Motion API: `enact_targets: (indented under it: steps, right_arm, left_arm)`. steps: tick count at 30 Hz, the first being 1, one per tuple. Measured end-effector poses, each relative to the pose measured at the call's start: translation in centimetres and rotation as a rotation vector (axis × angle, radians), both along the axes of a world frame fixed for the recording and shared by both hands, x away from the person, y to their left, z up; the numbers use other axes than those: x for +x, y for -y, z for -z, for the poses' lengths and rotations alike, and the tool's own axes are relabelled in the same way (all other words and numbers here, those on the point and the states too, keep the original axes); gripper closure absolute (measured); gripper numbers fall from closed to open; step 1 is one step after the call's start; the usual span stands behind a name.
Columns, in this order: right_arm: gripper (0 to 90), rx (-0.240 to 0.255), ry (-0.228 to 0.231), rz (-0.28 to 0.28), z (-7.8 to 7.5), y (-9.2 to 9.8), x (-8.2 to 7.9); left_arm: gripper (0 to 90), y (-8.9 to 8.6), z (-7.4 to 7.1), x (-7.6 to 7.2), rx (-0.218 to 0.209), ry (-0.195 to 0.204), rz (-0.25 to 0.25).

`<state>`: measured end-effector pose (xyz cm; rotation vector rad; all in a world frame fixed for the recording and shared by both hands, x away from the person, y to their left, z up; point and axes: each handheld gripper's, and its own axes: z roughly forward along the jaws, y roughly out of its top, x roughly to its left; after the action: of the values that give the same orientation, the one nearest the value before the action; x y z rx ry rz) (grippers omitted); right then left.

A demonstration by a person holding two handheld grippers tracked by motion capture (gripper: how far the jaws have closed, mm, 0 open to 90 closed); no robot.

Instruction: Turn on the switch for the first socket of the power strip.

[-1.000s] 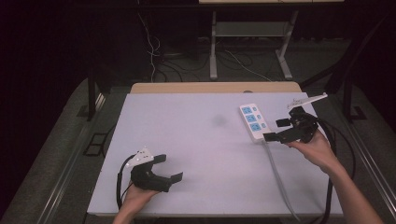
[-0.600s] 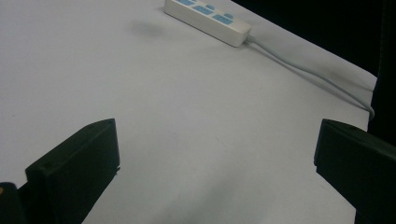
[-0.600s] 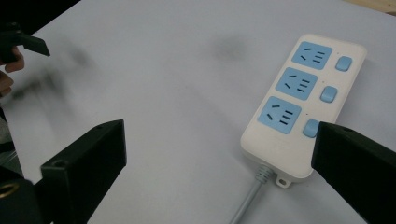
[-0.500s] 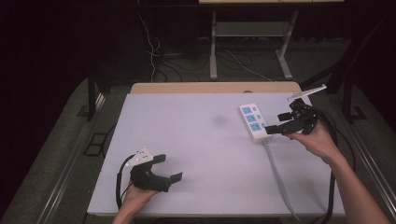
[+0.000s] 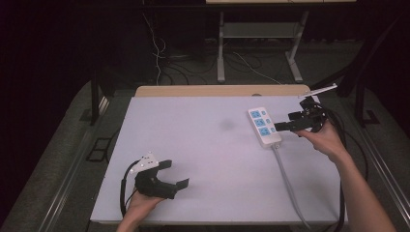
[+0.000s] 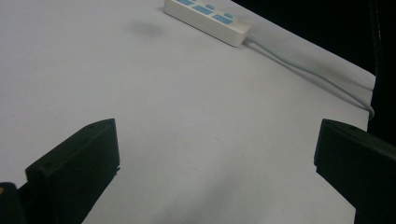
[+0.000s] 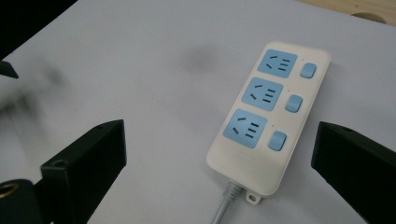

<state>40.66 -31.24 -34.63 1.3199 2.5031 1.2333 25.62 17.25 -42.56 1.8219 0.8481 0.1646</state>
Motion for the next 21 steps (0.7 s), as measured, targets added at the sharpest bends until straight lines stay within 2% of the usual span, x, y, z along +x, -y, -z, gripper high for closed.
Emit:
enact_targets:
  steps: [6, 13, 17, 19, 21]
  right_arm:
    - [2.9, -0.012, 0.012, 0.019, 0.4, 0.3, 0.5]
    - [2.9, 0.013, 0.032, 0.046, 0.9, 1.0, 1.4]
    - [2.9, 0.027, 0.023, 0.049, 1.4, 1.2, 1.9]
    - [5.4, 0.029, 0.024, 0.048, 1.5, 1.3, 2.0]
    - [13.7, 0.035, 0.031, 0.042, 1.7, 1.4, 2.1]
  left_arm:
    - [0.0, 0.0, 0.0, 0.0, -0.002, 0.001, -0.002]
    - [0.0, 0.0, 0.0, 0.0, -0.001, 0.002, 0.000]
    - [0.0, 0.0, 0.0, 0.0, -0.001, 0.002, -0.002]
    - [0.0, 0.0, 0.0, 0.0, 0.000, 0.002, -0.001]
    - [0.0, 0.0, 0.0, 0.0, 0.001, 0.003, 0.000]
